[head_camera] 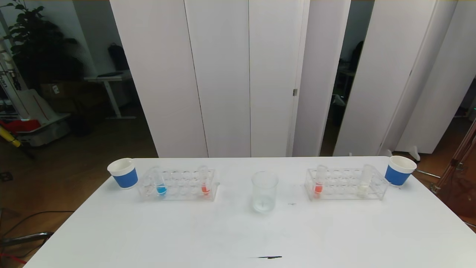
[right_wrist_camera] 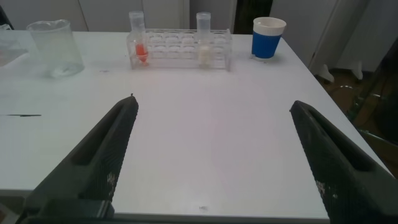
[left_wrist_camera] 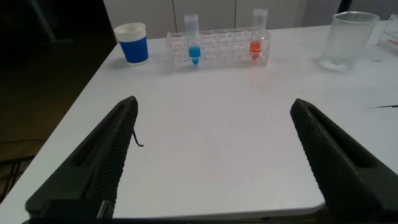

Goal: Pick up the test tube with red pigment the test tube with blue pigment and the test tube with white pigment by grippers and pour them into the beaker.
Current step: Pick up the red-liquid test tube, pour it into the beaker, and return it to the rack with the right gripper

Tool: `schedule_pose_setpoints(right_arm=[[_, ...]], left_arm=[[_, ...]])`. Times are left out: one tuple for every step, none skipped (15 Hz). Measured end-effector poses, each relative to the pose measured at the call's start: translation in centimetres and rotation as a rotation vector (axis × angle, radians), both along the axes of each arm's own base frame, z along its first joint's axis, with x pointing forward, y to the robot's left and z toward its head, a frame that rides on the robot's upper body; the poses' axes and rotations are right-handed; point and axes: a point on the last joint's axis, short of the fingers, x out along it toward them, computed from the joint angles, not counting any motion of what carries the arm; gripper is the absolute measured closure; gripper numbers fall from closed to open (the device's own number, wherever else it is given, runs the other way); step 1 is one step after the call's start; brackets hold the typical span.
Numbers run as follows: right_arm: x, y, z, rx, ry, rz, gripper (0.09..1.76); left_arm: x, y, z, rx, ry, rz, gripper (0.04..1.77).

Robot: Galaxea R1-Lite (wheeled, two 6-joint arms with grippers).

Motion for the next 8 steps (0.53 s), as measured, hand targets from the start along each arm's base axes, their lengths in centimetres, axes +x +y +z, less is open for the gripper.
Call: schedule_pose_setpoints(right_arm=[[0.00, 0.00, -0.01, 0.000, 0.000, 0.000, 0.10], [0.00, 0.00, 0.00, 0.000, 0.000, 0.000, 0.10], [0.00, 0.00, 0.00, 0.000, 0.000, 0.000, 0.10], [0.00, 0.00, 0.00, 0.000, 0.001, 0.000, 0.10], [-0.01, 0.00, 0.01, 0.000, 0.000, 0.000, 0.10], [-0.02, 0.00, 0.03, 0.000, -0.001, 0.000, 0.10], [-0.01, 0.00, 0.03, 0.000, 0.000, 0.000, 0.10], [-0.01, 0.00, 0.03, 0.000, 0.000, 0.000, 0.10]], left_arm=[[0.00, 0.00, 0.00, 0.000, 0.000, 0.000, 0.06], [0.00, 0.00, 0.00, 0.000, 0.000, 0.000, 0.06], [0.00, 0.00, 0.00, 0.000, 0.000, 0.000, 0.06], [0.00, 0.00, 0.00, 0.000, 0.000, 0.000, 0.06], [0.00, 0.00, 0.00, 0.000, 0.000, 0.000, 0.06], [0.00, 0.00, 0.00, 0.000, 0.000, 0.000, 0.06], [0.00, 0.00, 0.00, 0.000, 0.000, 0.000, 0.06], [0.00, 0.00, 0.00, 0.000, 0.000, 0.000, 0.06]])
